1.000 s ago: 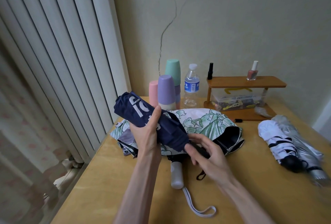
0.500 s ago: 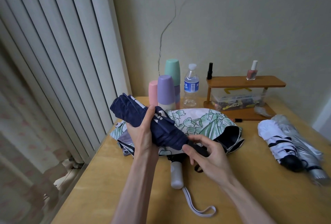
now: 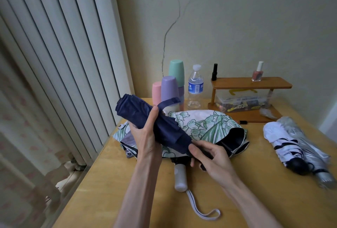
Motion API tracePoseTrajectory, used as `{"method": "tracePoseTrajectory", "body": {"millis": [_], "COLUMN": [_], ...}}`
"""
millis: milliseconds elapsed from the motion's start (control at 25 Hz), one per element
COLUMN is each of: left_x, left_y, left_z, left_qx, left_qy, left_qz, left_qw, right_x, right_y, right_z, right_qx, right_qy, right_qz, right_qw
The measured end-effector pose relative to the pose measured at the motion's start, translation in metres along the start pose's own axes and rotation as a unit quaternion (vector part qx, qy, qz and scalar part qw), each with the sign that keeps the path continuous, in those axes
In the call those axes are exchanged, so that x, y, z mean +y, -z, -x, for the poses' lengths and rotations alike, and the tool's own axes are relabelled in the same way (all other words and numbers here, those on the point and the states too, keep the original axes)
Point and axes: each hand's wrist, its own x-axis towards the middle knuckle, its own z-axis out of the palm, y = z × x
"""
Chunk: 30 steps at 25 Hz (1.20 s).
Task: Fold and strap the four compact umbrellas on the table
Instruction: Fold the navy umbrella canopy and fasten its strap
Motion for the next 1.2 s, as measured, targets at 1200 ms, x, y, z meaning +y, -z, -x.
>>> {"method": "tracePoseTrajectory", "body": {"millis": [1200], "left_x": [0.008], "left_y": [-0.013], "left_z": [0.016], "left_qx": [-0.080], "left_qy": [0.064], "left_qz": [-0.140], "left_qw": [0.985], "right_x": [-0.065], "right_y": [-0.045], "right_z": [-0.027], "right_qx": [0.183], "right_qy": [0.285], "right_qz": [0.255], "right_qw": [0.906]}}
